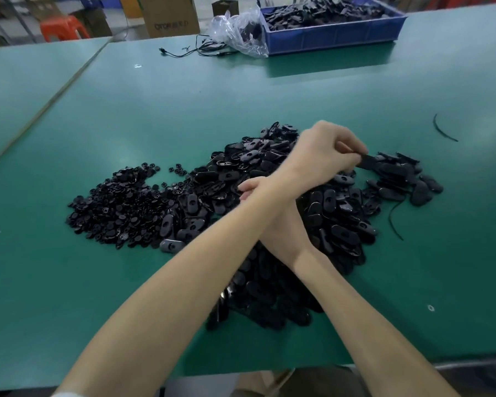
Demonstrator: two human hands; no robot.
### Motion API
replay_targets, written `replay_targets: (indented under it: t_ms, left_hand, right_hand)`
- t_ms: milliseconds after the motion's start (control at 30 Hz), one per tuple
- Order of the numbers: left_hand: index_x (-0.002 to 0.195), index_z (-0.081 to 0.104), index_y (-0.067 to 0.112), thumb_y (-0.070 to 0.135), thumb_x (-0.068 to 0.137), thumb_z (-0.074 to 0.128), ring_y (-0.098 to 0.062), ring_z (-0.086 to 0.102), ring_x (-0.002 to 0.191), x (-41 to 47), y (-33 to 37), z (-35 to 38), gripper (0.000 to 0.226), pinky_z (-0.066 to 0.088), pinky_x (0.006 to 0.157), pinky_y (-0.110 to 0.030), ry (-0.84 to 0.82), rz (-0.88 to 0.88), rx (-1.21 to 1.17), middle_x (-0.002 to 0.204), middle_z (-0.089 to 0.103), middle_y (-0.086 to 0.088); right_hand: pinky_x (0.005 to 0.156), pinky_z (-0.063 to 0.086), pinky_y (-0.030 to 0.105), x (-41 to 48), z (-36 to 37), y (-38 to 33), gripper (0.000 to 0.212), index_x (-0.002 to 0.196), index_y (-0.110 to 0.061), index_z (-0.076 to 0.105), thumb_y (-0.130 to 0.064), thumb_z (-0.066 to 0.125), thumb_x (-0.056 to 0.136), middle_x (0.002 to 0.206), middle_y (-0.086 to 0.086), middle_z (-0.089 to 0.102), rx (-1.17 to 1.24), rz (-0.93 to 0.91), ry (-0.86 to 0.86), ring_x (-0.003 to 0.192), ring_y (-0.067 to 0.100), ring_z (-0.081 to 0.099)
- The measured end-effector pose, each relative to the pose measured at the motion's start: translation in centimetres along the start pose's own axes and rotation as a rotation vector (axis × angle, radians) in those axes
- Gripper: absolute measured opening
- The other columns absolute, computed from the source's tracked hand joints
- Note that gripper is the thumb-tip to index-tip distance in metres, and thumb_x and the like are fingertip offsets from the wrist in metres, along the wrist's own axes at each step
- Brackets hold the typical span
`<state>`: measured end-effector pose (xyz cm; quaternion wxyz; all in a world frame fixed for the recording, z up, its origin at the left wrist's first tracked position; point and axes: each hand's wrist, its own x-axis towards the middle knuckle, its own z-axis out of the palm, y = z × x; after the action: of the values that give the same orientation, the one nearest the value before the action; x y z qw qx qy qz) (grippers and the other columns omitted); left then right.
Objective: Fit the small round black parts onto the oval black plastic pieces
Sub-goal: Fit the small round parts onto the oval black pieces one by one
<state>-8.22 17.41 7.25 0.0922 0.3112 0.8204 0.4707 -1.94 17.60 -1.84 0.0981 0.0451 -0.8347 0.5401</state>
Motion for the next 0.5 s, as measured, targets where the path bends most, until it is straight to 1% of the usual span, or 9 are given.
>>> replay_targets:
  t_ms: [33, 67, 133, 200, 233, 333, 367, 433, 500]
  left_hand:
    - [0.103, 0.08, 0.008, 0.001, 0.091, 0.07, 0.005, 0.06, 0.05, 0.8, 0.3, 1.3, 0.017, 0.048, 0.057, -0.011, -0.039, -0.014, -0.006, 0.075, 0.076, -0.004]
    - [0.103, 0.08, 0.007, 0.0, 0.091, 0.069, 0.004, 0.059, 0.048, 1.5, 0.5, 2.4, 0.018, 0.048, 0.055, -0.012, -0.069, -0.031, -0.001, 0.075, 0.076, -0.006]
    - [0.103, 0.08, 0.006, -0.002, 0.091, 0.067, -0.001, 0.064, 0.054, 2.7, 0.6, 4.2, 0.019, 0.05, 0.054, -0.014, -0.094, -0.07, 0.029, 0.077, 0.077, -0.01]
    - [0.104, 0.08, 0.005, -0.002, 0.092, 0.068, -0.013, 0.069, 0.064, 3.3, 0.4, 5.5, 0.018, 0.055, 0.062, -0.016, -0.102, -0.108, 0.048, 0.081, 0.078, -0.013]
    - [0.104, 0.08, 0.004, -0.002, 0.092, 0.068, -0.015, 0.068, 0.064, 3.4, 0.2, 5.9, 0.018, 0.057, 0.067, -0.019, -0.112, -0.121, 0.052, 0.081, 0.078, -0.013]
    - [0.109, 0.078, 0.004, 0.001, 0.094, 0.069, -0.01, 0.065, 0.06, 3.4, -0.2, 6.6, 0.018, 0.059, 0.079, -0.026, -0.134, -0.122, 0.072, 0.078, 0.074, -0.006]
    - [0.113, 0.077, 0.004, 0.003, 0.095, 0.069, -0.01, 0.065, 0.061, 3.3, -0.2, 6.8, 0.02, 0.059, 0.082, -0.028, -0.139, -0.113, 0.077, 0.08, 0.075, -0.007]
    - [0.124, 0.072, 0.003, 0.006, 0.096, 0.069, -0.014, 0.066, 0.07, 3.0, -0.1, 7.0, 0.028, 0.058, 0.089, -0.033, -0.145, -0.084, 0.082, 0.091, 0.078, -0.011]
    - [0.13, 0.069, 0.006, 0.007, 0.097, 0.068, -0.021, 0.07, 0.089, 2.6, 0.3, 6.8, 0.033, 0.055, 0.096, -0.034, -0.124, -0.057, 0.064, 0.106, 0.076, -0.011]
  right_hand:
    - [0.08, 0.054, 0.022, 0.0, 0.2, 0.3, 0.031, 0.109, -0.026, 0.061, 0.003, 0.059, 0.097, 0.095, -0.004, 0.064, 0.053, 0.0, -0.006, 0.085, 0.004, 0.062]
    - [0.078, 0.055, 0.02, 0.2, 0.4, 0.6, 0.03, 0.119, -0.018, 0.062, 0.005, 0.057, 0.099, 0.098, -0.003, 0.063, 0.058, 0.008, 0.008, 0.085, 0.001, 0.064]
    - [0.07, 0.053, 0.013, 0.7, 0.9, 1.0, 0.027, 0.126, -0.001, 0.06, 0.008, 0.05, 0.102, 0.098, -0.001, 0.061, 0.071, 0.043, 0.045, 0.08, -0.004, 0.065]
    - [0.07, 0.049, 0.008, 0.8, 1.3, 0.9, 0.026, 0.121, -0.011, 0.064, -0.001, 0.061, 0.098, 0.099, -0.009, 0.062, -0.023, 0.017, 0.098, 0.085, -0.008, 0.062]
    - [0.07, 0.047, 0.007, 0.6, 1.4, 0.9, 0.027, 0.119, -0.016, 0.066, -0.005, 0.066, 0.094, 0.099, -0.013, 0.063, -0.062, -0.02, 0.113, 0.087, -0.009, 0.061]
    - [0.069, 0.047, 0.007, 0.7, 1.5, 0.7, 0.026, 0.116, -0.018, 0.068, -0.008, 0.069, 0.092, 0.097, -0.012, 0.065, -0.069, -0.016, 0.116, 0.082, -0.006, 0.061]
    - [0.069, 0.047, 0.007, 0.7, 1.4, 0.7, 0.025, 0.116, -0.018, 0.068, -0.008, 0.069, 0.092, 0.098, -0.011, 0.065, -0.077, -0.013, 0.112, 0.079, -0.005, 0.061]
    - [0.069, 0.045, 0.006, 0.9, 1.5, 0.5, 0.025, 0.115, -0.016, 0.069, -0.006, 0.07, 0.092, 0.098, -0.009, 0.065, -0.091, -0.014, 0.099, 0.077, -0.005, 0.059]
    - [0.071, 0.045, 0.004, 0.9, 1.3, 0.4, 0.027, 0.116, -0.014, 0.069, -0.005, 0.071, 0.091, 0.1, -0.007, 0.065, -0.114, -0.027, 0.089, 0.078, -0.006, 0.058]
